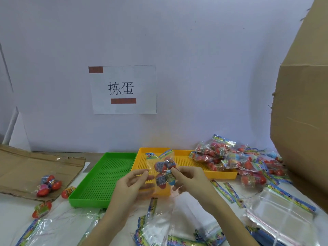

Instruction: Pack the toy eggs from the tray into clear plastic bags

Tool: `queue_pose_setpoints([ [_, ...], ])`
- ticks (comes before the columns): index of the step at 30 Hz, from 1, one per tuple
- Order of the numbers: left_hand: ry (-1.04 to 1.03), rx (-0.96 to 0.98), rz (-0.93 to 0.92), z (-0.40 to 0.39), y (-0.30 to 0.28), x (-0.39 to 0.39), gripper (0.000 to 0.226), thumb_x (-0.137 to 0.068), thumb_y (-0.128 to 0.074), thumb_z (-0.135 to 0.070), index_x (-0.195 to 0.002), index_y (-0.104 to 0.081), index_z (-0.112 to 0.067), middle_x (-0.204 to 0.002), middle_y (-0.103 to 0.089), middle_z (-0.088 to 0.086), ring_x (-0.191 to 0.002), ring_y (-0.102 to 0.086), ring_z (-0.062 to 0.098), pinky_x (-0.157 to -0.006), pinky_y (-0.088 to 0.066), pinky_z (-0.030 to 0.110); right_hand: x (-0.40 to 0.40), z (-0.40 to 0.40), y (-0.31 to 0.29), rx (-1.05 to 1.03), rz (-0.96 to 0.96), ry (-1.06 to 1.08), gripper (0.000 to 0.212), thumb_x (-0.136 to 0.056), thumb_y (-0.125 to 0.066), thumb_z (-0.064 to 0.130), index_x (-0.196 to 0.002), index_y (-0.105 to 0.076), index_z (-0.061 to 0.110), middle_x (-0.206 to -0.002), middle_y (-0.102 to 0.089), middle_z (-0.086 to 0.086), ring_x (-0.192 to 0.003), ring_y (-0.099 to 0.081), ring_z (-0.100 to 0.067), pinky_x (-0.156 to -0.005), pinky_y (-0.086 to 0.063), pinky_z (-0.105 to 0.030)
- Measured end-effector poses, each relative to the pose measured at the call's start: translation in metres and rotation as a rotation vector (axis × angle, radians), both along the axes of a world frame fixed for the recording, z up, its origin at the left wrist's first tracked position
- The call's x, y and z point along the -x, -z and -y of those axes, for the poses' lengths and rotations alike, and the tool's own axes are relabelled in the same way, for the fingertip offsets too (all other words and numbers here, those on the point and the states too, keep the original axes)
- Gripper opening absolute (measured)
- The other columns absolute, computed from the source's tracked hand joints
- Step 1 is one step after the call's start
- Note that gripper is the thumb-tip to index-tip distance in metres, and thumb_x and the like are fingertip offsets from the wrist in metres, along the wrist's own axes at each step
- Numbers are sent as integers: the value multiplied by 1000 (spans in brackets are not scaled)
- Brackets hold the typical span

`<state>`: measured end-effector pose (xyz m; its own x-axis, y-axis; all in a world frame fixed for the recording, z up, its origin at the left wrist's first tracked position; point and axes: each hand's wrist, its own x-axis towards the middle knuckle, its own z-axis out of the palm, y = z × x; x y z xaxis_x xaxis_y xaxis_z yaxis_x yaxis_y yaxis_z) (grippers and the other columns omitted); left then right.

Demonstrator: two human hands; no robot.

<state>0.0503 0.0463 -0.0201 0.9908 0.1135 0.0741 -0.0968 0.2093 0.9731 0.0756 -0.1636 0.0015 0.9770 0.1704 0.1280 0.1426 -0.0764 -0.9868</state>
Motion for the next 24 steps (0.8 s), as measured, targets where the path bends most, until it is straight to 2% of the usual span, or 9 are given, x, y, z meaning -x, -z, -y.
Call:
queue_pose_setpoints([
  [2,-91,-175,70,-3,0,-2,14,-99,-68,-20,-106,-75,-10,-93,-81,7,-85,-78,32,-64,-63,28,-4,11,-5,-37,2,104,26,-102,-64,27,-97,-76,4,-77,-72,-7,-65,-68,-16,-59,-54,-24],
  [4,-136,-316,136,-7,3,-5,13,-100,-66,-20,-100,-76,-12,-88,-79,5,-80,-76,30,-61,-63,31,-9,27,-10,-138,0,232,27,-101,-64,26,-101,-75,1,-81,-72,-10,-65,-67,-14,-60,-56,-24],
  [6,-145,-433,179,-7,5,-5,14,-100,-66,-19,-92,-77,-14,-84,-77,3,-73,-74,23,-60,-65,37,-14,47,-15,-285,-9,334,30,-101,-63,29,-107,-74,1,-89,-77,-11,-76,-73,-17,-69,-60,-26],
  [8,-129,-575,220,-6,8,-4,16,-100,-67,-18,-87,-77,-17,-82,-76,-2,-70,-73,15,-61,-65,35,-16,65,-18,-469,2,390,34,-101,-62,29,-118,-71,1,-101,-79,-10,-95,-77,-19,-85,-59,-28],
  [11,-70,-737,313,-1,11,0,19,-100,-68,-18,-84,-76,-23,-79,-75,-12,-70,-70,10,-62,-59,26,-19,82,-17,-665,-33,428,39,-100,-64,9,-134,-55,-10,-102,-79,-6,-101,-76,-14,-85,-60,-22],
  [14,-29,-969,511,1,15,3,17,-101,-67,-26,-85,-73,-28,-78,-69,-18,-75,-65,5,-65,-52,18,-21,79,-11,-715,-108,373,33,-101,-55,-7,-133,-52,-13,-108,-76,-20,-100,-77,-23,-79,-63,-25],
  [17,13,-1173,737,5,18,6,28,-104,-55,-39,-88,-73,-25,-81,-61,-22,-76,-54,-3,-69,-47,15,-19,66,-12,-604,-156,289,22,-105,-47,-4,-119,-64,-6,-103,-77,-23,-91,-78,-29,-70,-64,-27],
  [20,8,-1270,891,8,17,6,34,-103,-51,-40,-84,-73,-22,-76,-61,-19,-75,-48,-3,-69,-46,16,-16,52,-10,-286,-119,291,26,-106,-49,1,-107,-74,3,-86,-79,-11,-69,-75,-21,-59,-60,-25],
  [24,-25,-1418,1012,12,4,8,37,-103,-52,-37,-74,-70,-24,-68,-60,-16,-66,-51,5,-60,-42,17,-7,36,-15,-25,1,186,27,-106,-49,0,-102,-74,8,-79,-77,-10,-65,-72,-18,-62,-60,-25],
])
